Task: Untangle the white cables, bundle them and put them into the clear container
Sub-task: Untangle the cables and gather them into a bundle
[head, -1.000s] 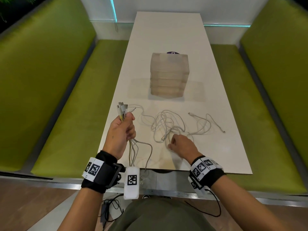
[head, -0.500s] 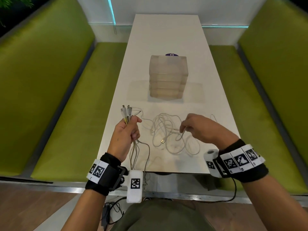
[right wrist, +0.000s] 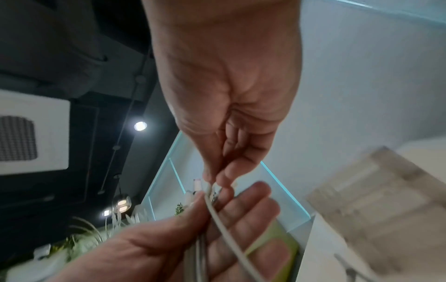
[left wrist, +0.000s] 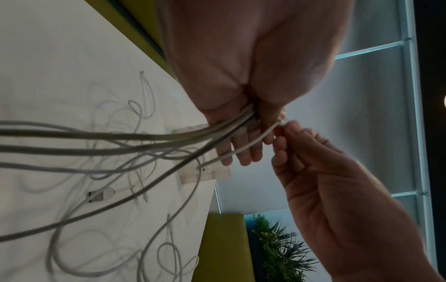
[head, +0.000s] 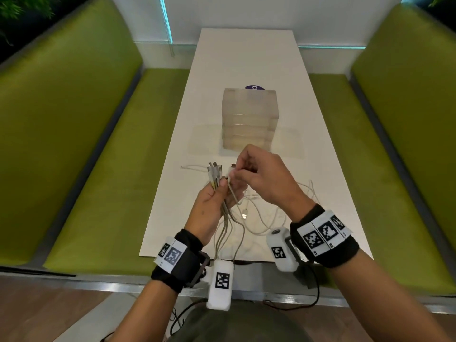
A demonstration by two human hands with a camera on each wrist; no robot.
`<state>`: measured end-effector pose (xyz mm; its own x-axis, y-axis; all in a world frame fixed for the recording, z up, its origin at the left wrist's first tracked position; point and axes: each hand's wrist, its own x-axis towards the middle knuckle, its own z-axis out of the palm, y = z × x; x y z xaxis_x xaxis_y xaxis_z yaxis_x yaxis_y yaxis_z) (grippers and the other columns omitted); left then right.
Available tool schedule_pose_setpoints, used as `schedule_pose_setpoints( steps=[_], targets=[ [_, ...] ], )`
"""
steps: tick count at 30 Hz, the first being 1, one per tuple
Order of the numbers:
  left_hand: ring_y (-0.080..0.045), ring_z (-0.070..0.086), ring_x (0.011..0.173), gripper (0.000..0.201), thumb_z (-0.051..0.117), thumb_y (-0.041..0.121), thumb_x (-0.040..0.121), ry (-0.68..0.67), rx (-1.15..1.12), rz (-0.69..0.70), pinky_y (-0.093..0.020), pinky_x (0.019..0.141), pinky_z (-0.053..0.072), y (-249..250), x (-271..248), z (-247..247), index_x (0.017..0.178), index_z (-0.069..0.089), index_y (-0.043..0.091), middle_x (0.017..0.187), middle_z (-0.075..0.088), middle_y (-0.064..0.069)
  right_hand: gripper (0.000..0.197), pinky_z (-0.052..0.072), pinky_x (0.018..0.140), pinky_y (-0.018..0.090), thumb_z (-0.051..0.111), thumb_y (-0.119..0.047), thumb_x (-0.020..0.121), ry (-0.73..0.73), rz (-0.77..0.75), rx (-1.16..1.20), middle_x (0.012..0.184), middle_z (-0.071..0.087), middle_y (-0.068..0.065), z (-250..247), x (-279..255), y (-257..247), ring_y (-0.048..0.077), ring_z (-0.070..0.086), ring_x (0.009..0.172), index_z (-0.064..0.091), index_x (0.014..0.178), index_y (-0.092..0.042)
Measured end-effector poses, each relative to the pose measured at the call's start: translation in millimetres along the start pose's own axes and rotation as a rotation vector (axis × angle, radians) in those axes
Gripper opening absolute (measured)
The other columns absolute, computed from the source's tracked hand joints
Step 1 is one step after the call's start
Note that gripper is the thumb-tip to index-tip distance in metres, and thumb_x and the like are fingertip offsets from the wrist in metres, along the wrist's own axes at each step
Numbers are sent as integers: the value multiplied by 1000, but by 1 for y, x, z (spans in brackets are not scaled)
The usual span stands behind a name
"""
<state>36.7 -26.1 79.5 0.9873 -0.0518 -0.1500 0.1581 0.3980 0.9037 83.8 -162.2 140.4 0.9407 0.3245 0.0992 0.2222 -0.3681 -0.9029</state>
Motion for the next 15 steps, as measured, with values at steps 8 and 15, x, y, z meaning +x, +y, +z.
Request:
schedule_pose_setpoints(
  steps=[8, 15],
  targets=[
    [-23, 67, 107, 29, 45, 16, 96, -56, 107, 41, -32, 93, 52, -3, -1, -4, 120, 58, 8, 109, 72, -8, 23, 47, 63, 22, 79, -17, 75, -13, 70, 92, 78, 62, 7, 8, 0, 14, 13, 54, 67, 57, 83, -13],
    [-17, 65, 68, 22, 37, 16, 101, 88, 111, 61, -29, 73, 54, 9, -1, -11, 88, 54, 9, 59, 61, 2, 28, 44, 71, 21, 61, -30, 91, -451, 223, 62, 107, 63, -12, 1, -4, 49, 6, 57, 83, 60, 118, -27]
  ],
)
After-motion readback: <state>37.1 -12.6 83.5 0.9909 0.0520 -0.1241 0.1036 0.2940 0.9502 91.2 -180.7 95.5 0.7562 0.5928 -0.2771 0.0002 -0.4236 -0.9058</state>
